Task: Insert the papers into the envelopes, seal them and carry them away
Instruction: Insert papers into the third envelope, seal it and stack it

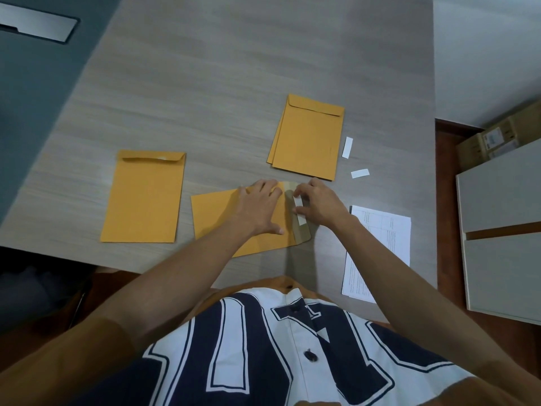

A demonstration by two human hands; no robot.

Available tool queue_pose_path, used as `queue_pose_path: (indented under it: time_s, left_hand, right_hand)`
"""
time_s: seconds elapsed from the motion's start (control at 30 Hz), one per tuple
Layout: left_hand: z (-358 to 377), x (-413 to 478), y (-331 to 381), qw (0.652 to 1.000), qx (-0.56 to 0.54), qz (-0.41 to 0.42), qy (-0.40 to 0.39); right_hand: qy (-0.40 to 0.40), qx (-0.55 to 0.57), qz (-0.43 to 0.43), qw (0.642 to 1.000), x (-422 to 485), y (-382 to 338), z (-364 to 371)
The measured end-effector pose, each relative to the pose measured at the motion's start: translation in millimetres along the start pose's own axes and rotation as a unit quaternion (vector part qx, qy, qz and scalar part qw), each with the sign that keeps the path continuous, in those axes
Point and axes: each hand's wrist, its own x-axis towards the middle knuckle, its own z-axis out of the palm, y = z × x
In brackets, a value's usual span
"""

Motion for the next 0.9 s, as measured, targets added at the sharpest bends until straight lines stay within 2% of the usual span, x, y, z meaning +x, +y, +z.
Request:
queue_pose_path:
  time_s: [0.23,0.37,0.6,0.9]
  left_hand:
    - [-1,-1,1,1.0,0.004,-0.001,0.001]
    - [0,-1,0,1.0,0.005,-0.001,0.003]
    - [-2,-1,1,1.0,-0.002,-0.004,-0.005]
    - [-2,-1,1,1.0,-0.006,-0.004,-0.005]
  right_hand:
    - [0.008,0.01,-0.002,1.0,-1,-2,5]
    - [0.024,0.053,0.011,0.998,-4,-4,10]
    - [0.053,0.171,0.101,0.979,-9,-5,13]
    - [0.055,0.193,0.182,0.963,-12,-14,14]
